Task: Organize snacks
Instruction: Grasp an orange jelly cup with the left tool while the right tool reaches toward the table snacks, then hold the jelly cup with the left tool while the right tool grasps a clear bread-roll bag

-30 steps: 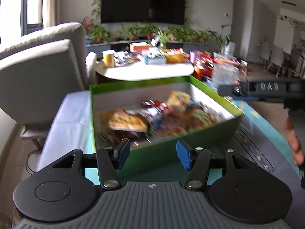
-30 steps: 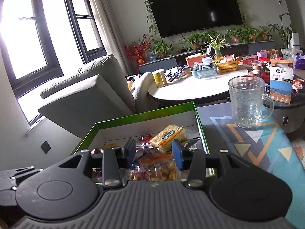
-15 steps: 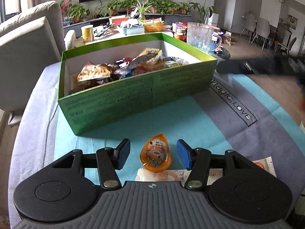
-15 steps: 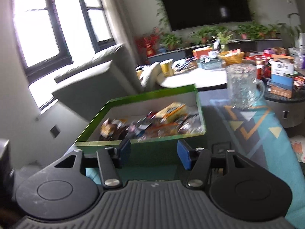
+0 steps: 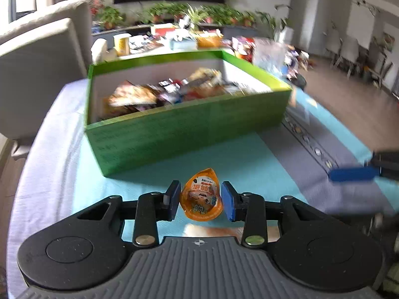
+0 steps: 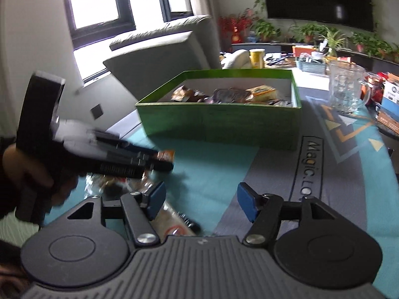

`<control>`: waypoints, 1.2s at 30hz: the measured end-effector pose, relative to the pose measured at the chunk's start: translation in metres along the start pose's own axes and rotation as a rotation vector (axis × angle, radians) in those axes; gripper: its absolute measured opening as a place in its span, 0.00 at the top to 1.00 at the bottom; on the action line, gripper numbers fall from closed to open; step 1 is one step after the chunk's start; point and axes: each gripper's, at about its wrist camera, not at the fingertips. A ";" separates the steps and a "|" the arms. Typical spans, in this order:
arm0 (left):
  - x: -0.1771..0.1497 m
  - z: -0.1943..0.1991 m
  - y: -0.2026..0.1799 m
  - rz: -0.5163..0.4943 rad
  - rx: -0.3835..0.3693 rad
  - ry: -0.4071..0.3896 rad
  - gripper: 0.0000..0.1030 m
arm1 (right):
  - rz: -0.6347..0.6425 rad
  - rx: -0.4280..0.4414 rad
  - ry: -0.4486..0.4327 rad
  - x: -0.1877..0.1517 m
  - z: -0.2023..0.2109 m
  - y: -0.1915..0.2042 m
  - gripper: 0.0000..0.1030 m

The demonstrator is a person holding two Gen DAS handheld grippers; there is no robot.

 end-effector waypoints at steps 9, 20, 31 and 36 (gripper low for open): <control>0.005 0.020 0.016 0.038 0.063 -0.040 0.67 | 0.191 0.025 0.096 -0.013 -0.021 0.016 0.09; 0.005 0.028 0.026 0.064 0.094 -0.069 0.67 | 0.175 -0.054 0.099 -0.022 -0.024 0.007 0.09; 0.003 0.036 0.037 0.090 0.126 -0.086 0.67 | 0.216 0.146 -0.005 -0.007 -0.001 0.047 0.09; 0.000 0.041 0.041 0.101 0.140 -0.091 0.67 | 0.241 0.265 0.051 -0.004 -0.037 0.079 0.09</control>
Point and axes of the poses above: each gripper's, at about its wrist camera, not at the fingertips, and z roughly against the way its jaws point, y to its left, x to its top, and after that the axes turned 11 degrees about -z, right-handed
